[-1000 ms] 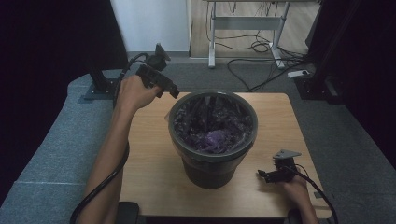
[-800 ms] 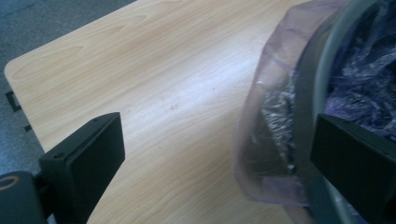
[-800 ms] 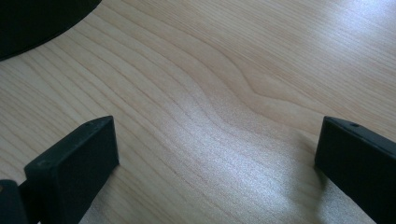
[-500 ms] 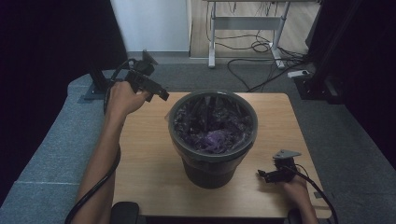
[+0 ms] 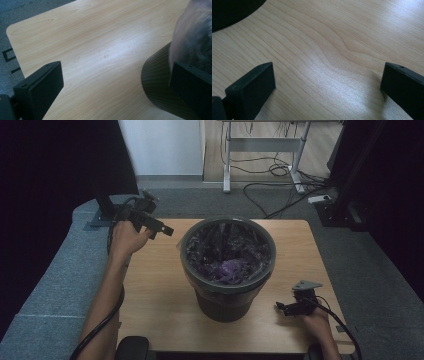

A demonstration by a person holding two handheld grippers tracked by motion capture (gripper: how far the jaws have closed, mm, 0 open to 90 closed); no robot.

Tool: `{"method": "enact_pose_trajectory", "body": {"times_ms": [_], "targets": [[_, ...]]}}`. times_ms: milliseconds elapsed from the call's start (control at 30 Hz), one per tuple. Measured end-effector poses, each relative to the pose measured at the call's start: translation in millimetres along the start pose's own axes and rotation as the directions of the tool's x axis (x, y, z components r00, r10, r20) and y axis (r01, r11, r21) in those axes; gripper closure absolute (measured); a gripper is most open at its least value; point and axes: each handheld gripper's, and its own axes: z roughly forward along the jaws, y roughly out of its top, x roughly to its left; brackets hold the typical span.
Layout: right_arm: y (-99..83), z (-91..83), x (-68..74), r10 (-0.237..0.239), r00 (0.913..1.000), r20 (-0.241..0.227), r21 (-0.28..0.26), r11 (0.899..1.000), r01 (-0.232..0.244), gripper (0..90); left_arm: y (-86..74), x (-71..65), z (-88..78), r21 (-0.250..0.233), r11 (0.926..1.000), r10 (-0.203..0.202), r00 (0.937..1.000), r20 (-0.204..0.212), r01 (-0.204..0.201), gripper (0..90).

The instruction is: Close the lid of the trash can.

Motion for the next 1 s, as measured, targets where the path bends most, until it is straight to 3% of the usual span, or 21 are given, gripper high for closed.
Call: {"method": "enact_pose_trajectory", "body": {"times_ms": [167,433,1000], "targets": [[0.1,-0.1,0.0,0.001,1.0,0.0,0.001,1.0,-0.001,0.0,-14.1,9.2,13.2,-0.001,0.9998,-0.019,0.9998,0.012,0.019,0.0],[0.0,0.0,-0.1,-0.002,1.0,0.001,0.0,1.0,0.002,0.0,-42.5,22.3,39.1,-0.048,0.9984,-0.03,0.9995,0.004,0.03,0.0],[-0.2,-0.4,0.1,-0.002,1.0,0.001,0.002,1.0,0.002,0.0,-92.0,21.4,88.3,-0.093,0.9956,0.008,0.9998,-0.02,-0.01,0.0]]}}
